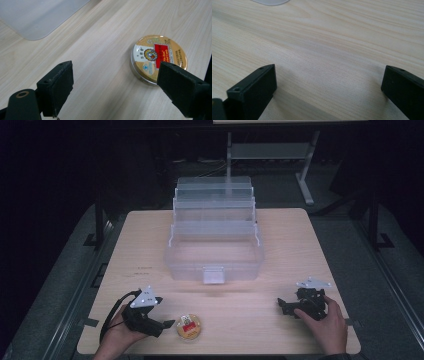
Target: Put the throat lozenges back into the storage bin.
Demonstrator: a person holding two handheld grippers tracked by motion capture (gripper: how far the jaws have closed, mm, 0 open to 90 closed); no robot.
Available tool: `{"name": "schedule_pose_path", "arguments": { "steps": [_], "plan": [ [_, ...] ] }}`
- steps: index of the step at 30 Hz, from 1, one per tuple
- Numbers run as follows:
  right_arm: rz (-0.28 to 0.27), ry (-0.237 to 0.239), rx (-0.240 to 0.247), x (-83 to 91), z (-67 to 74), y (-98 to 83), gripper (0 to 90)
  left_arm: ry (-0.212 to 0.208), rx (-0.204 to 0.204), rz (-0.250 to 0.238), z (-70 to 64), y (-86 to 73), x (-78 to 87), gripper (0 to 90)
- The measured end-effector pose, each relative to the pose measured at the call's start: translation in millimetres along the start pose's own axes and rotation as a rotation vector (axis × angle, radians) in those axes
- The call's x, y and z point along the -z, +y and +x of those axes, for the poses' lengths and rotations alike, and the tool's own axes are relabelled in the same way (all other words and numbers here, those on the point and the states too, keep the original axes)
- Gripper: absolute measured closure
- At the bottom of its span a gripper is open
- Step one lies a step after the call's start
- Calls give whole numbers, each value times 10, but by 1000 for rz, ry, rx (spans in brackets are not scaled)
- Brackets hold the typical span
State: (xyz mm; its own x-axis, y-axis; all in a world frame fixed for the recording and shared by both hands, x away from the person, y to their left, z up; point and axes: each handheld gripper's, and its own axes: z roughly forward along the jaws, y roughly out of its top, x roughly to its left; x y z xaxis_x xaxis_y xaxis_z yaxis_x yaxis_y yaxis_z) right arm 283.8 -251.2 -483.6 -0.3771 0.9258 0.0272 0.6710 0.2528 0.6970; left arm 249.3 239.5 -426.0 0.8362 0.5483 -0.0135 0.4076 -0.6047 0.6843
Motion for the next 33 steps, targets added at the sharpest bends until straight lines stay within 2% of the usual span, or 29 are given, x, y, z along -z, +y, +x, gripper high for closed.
{"name": "schedule_pose_path", "arguments": {
  "steps": [33],
  "plan": [
    [0,0,0,0,0,0,0,-80,-67,33,-240,232,-235,131]
  ]
}}
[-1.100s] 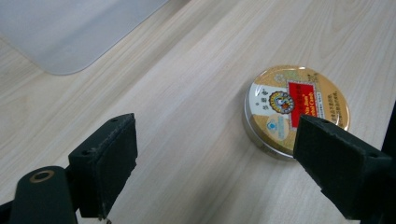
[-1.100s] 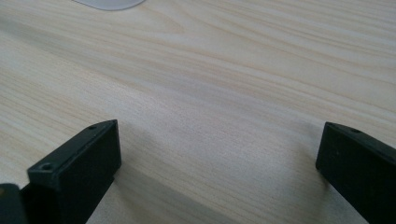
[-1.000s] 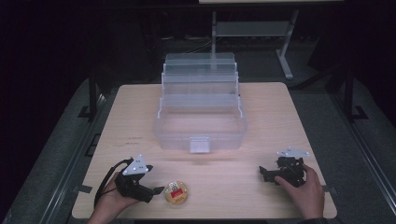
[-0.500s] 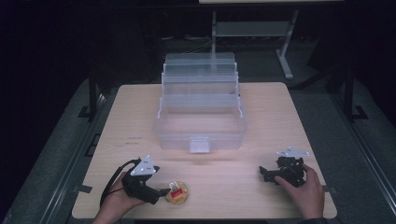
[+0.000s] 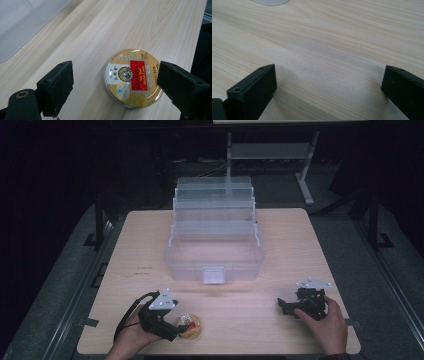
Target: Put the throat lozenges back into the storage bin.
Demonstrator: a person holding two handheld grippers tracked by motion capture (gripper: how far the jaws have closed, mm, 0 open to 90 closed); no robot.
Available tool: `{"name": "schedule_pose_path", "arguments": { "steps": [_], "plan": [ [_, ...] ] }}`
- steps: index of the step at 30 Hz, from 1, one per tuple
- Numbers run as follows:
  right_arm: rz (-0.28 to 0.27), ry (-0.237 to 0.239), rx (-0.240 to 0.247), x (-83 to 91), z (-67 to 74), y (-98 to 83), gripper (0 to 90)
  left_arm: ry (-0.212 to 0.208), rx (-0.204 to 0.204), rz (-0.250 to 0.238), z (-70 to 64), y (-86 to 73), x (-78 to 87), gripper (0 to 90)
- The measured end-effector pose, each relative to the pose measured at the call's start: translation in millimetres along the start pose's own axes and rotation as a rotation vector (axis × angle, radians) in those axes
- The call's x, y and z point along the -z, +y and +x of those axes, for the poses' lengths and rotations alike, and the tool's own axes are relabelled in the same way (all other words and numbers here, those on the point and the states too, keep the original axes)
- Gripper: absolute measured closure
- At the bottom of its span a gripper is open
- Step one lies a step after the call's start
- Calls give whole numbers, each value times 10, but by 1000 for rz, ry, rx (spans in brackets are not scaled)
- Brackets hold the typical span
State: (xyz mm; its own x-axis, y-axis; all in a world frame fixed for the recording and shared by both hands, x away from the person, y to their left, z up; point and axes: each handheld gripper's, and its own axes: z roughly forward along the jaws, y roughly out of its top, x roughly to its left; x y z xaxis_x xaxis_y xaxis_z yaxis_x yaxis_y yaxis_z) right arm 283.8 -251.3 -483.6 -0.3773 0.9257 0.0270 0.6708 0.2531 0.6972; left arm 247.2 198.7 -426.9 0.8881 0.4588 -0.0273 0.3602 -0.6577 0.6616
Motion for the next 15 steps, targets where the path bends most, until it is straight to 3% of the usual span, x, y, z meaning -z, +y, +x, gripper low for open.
{"name": "schedule_pose_path", "arguments": {
  "steps": [15],
  "plan": [
    [0,0,0,0,0,0,0,-29,-30,20,-78,79,-121,131]
  ]
}}
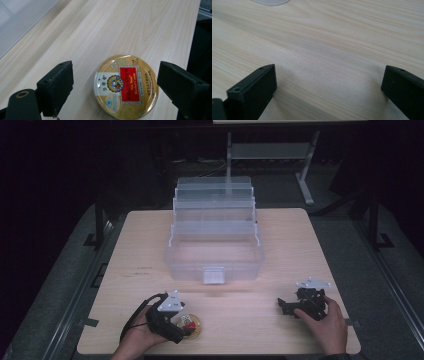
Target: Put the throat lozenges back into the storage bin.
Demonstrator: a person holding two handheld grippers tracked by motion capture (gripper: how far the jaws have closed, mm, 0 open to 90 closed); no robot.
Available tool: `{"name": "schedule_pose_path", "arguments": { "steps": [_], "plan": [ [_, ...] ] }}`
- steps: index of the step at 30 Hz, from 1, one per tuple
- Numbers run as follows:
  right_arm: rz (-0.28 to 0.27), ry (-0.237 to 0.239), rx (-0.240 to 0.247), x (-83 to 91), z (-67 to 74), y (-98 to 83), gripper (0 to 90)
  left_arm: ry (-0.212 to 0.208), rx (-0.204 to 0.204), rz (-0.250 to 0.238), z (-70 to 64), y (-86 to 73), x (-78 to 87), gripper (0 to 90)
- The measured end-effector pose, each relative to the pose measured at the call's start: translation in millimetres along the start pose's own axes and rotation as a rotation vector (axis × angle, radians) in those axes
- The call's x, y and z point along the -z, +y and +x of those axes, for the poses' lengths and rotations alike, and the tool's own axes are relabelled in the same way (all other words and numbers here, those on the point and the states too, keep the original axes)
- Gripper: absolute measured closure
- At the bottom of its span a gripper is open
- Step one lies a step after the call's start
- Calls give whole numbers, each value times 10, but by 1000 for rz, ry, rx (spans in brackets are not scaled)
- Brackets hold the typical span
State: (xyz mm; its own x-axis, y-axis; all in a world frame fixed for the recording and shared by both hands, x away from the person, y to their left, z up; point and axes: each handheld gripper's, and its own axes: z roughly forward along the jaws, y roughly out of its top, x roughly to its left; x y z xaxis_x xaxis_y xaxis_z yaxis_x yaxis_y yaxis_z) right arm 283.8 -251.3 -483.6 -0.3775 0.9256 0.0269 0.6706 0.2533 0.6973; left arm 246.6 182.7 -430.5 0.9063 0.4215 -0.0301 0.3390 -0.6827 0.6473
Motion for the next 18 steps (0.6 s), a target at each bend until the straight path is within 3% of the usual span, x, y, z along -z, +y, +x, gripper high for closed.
{"name": "schedule_pose_path", "arguments": {
  "steps": [8,18],
  "plan": [
    [1,0,-1,0,0,0,0,-16,-14,29,-27,25,-66,131],
    [0,0,-1,0,1,0,0,-33,-45,100,-51,71,-159,131]
  ]
}}
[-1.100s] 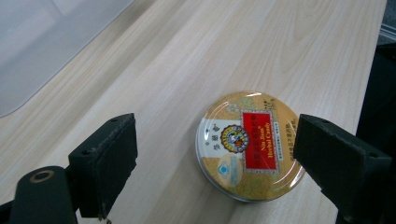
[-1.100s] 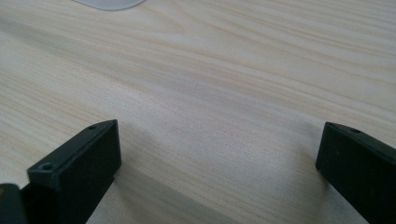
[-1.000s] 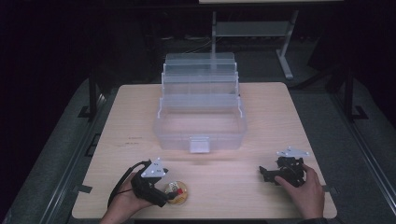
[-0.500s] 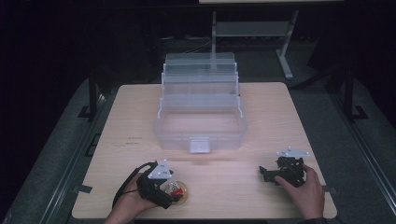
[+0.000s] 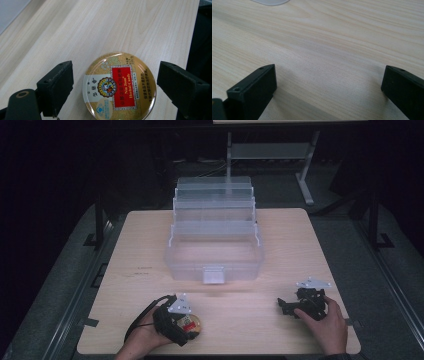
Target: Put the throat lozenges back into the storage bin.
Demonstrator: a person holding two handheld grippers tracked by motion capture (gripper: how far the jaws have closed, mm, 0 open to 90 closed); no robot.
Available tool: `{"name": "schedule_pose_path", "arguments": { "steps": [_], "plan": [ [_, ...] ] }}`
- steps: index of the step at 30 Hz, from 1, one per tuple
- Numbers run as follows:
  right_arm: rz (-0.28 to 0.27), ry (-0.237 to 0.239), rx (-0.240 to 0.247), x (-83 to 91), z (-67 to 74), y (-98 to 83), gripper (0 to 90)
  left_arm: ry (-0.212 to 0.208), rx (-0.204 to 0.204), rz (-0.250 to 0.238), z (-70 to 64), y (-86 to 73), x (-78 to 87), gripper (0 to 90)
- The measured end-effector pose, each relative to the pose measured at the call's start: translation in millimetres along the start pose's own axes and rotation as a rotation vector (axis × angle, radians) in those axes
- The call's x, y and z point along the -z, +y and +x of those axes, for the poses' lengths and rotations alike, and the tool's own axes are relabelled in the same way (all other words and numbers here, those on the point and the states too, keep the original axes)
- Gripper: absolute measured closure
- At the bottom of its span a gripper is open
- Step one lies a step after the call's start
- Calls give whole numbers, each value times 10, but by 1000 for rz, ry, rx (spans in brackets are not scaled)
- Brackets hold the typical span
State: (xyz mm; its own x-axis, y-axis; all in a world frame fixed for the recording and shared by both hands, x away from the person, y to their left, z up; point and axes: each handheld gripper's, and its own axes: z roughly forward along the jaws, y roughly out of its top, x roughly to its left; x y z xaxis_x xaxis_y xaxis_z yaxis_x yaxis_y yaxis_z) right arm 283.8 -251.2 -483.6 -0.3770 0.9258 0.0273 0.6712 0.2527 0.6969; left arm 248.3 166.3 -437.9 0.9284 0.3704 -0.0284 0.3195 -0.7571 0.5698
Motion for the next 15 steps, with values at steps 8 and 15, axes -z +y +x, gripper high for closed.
{"name": "schedule_pose_path", "arguments": {
  "steps": [8,15],
  "plan": [
    [0,0,0,0,0,0,0,-4,-13,54,-14,21,-68,131],
    [0,0,0,0,0,0,0,-8,-24,88,-19,30,-112,131]
  ]
}}
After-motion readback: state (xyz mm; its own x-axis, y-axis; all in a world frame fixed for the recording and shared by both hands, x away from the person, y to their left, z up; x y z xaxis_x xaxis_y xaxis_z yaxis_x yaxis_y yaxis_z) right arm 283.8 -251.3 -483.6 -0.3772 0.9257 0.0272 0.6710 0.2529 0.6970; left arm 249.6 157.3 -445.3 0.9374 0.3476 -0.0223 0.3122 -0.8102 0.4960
